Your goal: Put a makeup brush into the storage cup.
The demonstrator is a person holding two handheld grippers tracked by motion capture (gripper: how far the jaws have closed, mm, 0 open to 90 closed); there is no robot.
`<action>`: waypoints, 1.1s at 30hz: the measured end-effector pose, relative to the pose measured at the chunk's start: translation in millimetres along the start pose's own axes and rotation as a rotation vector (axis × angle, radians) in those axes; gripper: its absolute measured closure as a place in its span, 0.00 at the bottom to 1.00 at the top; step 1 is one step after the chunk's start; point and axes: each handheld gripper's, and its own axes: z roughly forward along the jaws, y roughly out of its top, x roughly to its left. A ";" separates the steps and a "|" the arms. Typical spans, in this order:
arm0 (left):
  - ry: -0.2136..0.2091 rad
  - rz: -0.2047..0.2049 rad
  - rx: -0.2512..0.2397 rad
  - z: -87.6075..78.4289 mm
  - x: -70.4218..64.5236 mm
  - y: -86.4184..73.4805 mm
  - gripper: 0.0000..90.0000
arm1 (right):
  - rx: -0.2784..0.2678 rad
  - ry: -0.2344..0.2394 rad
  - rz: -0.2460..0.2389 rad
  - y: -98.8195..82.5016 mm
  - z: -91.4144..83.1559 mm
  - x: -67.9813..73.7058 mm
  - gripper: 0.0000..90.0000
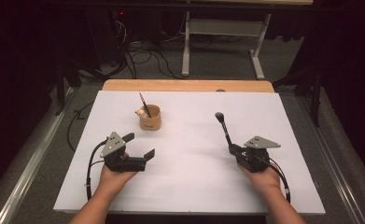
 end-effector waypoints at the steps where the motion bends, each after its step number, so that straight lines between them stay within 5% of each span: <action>1: 0.001 0.000 0.001 0.1 -0.1 -0.2 0.00 | -0.012 0.002 0.003 -0.5 -0.2 -0.6 0.91; 13: 0.003 0.000 0.017 3.8 -2.1 -2.9 0.00 | -0.100 -0.008 0.035 -7.4 -2.9 -2.8 0.91; 33: 0.015 -0.011 0.033 9.9 -5.4 -1.8 0.00 | -0.188 0.000 0.006 -8.5 -5.7 2.4 0.91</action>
